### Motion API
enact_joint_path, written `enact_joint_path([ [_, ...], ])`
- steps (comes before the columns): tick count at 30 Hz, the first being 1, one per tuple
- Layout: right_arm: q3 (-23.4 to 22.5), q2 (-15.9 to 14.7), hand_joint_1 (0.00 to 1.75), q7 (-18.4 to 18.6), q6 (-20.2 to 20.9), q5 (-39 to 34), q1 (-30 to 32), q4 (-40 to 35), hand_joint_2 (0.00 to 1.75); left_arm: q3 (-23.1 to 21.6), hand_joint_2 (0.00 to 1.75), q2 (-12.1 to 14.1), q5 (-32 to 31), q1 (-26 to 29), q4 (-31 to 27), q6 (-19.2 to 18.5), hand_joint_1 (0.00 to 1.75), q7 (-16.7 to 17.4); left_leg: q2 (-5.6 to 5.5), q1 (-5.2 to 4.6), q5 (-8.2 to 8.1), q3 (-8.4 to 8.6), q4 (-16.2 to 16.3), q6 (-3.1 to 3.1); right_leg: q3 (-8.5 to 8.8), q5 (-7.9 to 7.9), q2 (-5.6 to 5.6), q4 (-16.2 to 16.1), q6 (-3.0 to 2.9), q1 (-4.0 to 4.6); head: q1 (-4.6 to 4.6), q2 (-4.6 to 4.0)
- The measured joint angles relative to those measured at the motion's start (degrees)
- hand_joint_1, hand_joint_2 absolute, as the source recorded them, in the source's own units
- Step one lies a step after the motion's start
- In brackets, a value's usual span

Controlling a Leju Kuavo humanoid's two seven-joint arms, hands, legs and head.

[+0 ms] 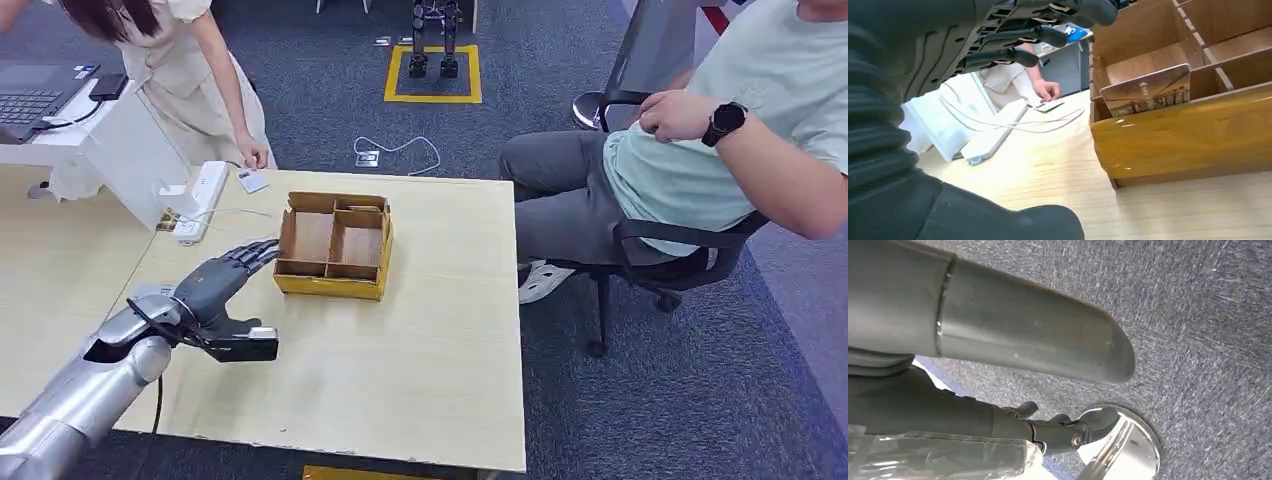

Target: Pass the card to the sensor for recognition and then transmit it.

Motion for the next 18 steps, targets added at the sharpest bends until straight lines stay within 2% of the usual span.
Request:
enact_joint_path([
  [11,0.0,0.0,0.0,0.0,0.0,-0.1,0.0,0.0,0.0,-2.5,1.75,-0.1,0.0,1.5,-3.1,0.8,0.0,1.0,-0.01,0.0,0.0,0.0,0.0,0.0,0.0,0.0,-0.02,0.0,0.0,0.0,0.0,0.0],
  [18,0.0,0.0,0.0,0.0,-0.1,-0.1,0.0,0.0,0.0,-3.3,1.75,-2.1,-0.7,1.0,-3.1,3.3,0.0,2.8,-0.01,0.0,0.0,0.01,0.0,0.0,0.0,0.0,-0.02,0.0,0.0,0.0,0.0,0.0],
])
